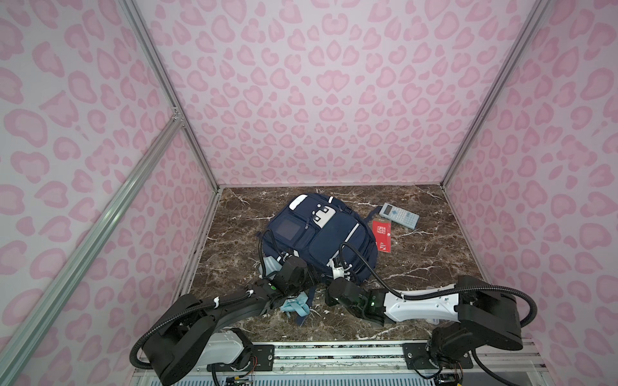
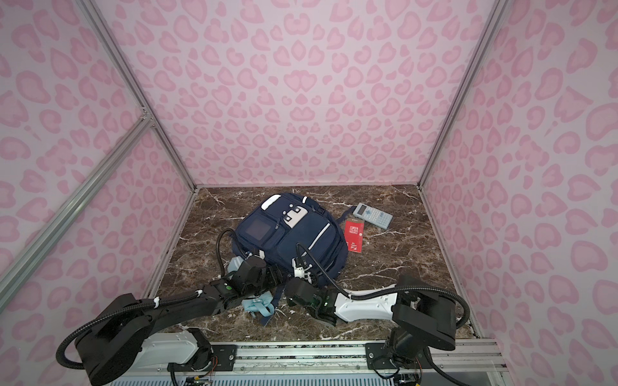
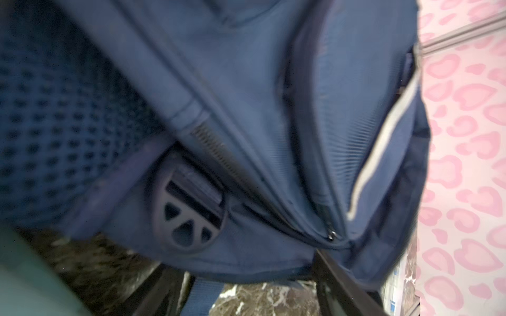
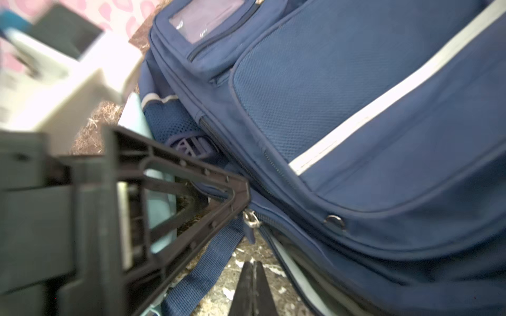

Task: Pack books, pencil case, and school supplies into a backpack
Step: Zip the student bag at the center of the table.

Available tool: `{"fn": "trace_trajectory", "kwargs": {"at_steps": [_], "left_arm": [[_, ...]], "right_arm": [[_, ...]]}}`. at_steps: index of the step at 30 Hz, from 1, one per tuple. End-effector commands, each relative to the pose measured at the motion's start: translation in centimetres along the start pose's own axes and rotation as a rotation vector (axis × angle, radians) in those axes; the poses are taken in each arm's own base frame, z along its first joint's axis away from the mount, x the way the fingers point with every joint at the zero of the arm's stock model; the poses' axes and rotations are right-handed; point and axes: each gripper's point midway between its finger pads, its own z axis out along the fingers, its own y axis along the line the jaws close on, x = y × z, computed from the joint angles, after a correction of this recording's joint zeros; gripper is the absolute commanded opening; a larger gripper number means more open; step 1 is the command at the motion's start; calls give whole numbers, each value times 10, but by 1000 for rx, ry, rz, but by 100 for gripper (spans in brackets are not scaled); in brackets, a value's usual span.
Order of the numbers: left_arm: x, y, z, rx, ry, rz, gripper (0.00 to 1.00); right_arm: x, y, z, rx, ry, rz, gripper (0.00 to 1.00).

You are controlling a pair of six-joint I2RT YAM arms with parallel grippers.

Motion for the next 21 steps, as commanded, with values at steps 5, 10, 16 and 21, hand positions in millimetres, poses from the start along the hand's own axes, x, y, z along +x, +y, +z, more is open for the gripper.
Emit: {"fn": "trace_trajectory", "kwargs": {"at_steps": [5,10,16,21], "left_arm": [[-31,-26,12,-9,-88,1,43],[-24,-44,23,46,-13,2,2],[-21,-61,4,108,-10,5,2],[-12,-75,-7,181,30,-3,2]], "right_arm": [[0,1,-4,-23,-52,-4,3],[4,8,0,-41,-64,-59,34],[-16,4,-1,-21,-91,-45,47],[-23,3,9,34,-95,-64,46]]}}
